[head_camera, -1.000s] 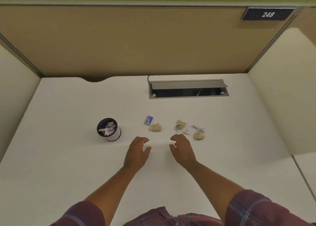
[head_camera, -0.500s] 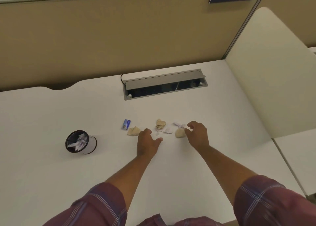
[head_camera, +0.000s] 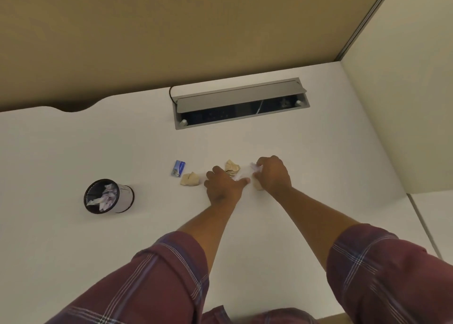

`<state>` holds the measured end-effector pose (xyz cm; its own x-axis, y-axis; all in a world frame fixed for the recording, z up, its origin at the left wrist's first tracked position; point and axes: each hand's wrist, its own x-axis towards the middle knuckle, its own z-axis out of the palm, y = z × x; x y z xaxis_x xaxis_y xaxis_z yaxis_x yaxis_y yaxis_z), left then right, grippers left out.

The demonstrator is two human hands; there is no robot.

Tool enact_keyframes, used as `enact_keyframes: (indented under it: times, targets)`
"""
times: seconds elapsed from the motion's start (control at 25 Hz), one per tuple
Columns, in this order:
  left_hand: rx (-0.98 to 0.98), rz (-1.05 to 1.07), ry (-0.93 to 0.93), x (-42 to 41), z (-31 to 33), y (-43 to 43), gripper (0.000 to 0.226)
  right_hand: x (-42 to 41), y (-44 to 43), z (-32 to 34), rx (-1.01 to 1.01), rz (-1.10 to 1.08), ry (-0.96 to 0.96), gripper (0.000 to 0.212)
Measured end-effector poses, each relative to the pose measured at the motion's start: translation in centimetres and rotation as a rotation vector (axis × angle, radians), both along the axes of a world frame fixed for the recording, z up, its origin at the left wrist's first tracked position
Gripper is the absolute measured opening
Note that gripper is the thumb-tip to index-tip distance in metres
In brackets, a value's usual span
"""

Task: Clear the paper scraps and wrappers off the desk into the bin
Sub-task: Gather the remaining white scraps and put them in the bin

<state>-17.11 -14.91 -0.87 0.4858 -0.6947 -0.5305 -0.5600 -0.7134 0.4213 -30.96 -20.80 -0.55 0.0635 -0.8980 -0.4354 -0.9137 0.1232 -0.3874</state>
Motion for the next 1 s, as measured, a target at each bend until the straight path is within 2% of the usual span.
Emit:
enact_keyframes:
  times: [0.16, 0.4, 0.48, 0.64, 0.8, 0.88, 1.0]
  targets:
    - [0.002, -0.006, -0.044, -0.1, -0.4, 0.0, 0.083, 1.2, 0.2, -0.4, -0.036, 0.130, 0.089, 0.016]
    - [-0.107, -0.066, -0.019, 1.3, -1.4, 1.1, 0.024, 1.5, 0.6, -0.7, -0.088, 0.260, 0.153, 0.020]
    - [-0.137, -0.105, -0.022, 1.8, -1.6, 1.7, 0.014, 1.4, 0.5, -0.6, -0.099, 0.284, 0.154, 0.022]
    - [-0.150, -0.144, 0.016, 2.7, -1.9, 2.6, 0.011, 1.0, 0.6, 0.1, -0.111, 0.231, 0.135, 0.026]
    - [-0.172, -0.063, 0.113, 3.2, -1.6, 3.1, 0.009, 0.4, 1.2, 0.8, -0.181, 0.118, 0.056, 0.030]
    - [-0.205, -0.074, 0.141, 3.1, -1.3, 3.1, 0.015, 0.0, 1.6, 1.0, -0.196, 0.098, 0.023, 0.027]
    - [-0.231, -0.209, 0.098, 3.0, -1.3, 2.8, 0.035, -0.4, 2.4, 1.0, -0.197, 0.078, -0.009, 0.023]
